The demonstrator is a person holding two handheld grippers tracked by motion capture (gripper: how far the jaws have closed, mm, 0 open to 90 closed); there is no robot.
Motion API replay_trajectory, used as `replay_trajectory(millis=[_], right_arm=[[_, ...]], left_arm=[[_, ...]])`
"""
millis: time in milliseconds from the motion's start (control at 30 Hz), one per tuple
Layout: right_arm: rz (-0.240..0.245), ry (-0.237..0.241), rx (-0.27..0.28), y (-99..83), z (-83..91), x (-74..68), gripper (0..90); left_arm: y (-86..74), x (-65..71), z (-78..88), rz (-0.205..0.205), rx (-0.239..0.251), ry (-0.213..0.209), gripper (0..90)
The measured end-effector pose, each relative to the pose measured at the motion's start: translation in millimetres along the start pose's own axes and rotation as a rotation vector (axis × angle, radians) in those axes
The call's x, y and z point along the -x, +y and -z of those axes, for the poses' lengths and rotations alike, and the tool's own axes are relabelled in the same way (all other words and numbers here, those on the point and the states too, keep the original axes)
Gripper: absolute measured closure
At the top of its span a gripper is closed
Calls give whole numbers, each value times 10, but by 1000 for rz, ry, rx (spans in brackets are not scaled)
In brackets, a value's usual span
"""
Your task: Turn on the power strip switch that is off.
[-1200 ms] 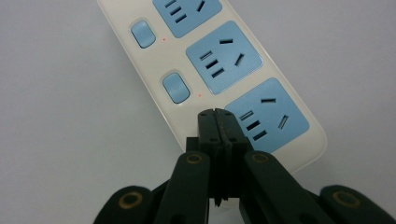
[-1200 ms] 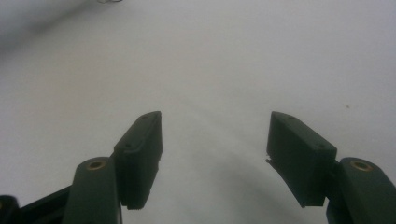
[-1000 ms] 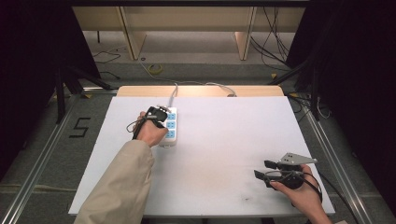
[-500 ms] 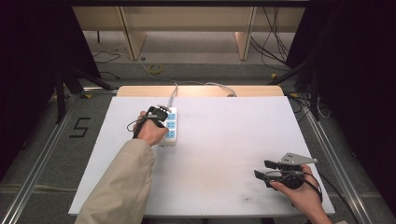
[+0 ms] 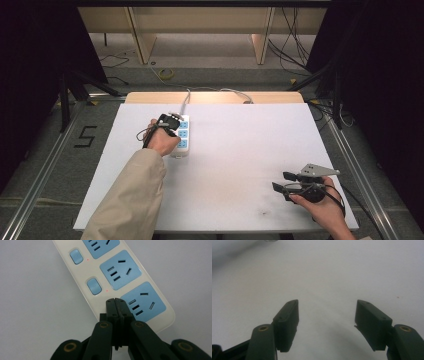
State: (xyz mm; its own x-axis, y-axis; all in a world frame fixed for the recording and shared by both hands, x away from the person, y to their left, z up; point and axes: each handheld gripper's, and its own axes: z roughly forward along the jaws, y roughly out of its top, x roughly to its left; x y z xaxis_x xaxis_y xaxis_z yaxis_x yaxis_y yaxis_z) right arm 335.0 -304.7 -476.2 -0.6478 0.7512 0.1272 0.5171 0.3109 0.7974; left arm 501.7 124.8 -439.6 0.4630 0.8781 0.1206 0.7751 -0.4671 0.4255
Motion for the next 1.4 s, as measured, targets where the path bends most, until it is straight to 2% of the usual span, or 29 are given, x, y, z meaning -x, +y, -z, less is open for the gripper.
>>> replay_trajectory(millis=[733, 833, 1400], right_arm=[[4, 2, 0, 3, -2, -2, 368], [2, 1, -1, 3, -1, -2, 368], [-2, 1, -1, 1, -4, 3, 368]], left_arm=[[0, 47, -11, -23, -4, 29, 900], [0, 41, -12, -14, -2, 23, 900], [-16, 37, -7, -23, 11, 21, 899]])
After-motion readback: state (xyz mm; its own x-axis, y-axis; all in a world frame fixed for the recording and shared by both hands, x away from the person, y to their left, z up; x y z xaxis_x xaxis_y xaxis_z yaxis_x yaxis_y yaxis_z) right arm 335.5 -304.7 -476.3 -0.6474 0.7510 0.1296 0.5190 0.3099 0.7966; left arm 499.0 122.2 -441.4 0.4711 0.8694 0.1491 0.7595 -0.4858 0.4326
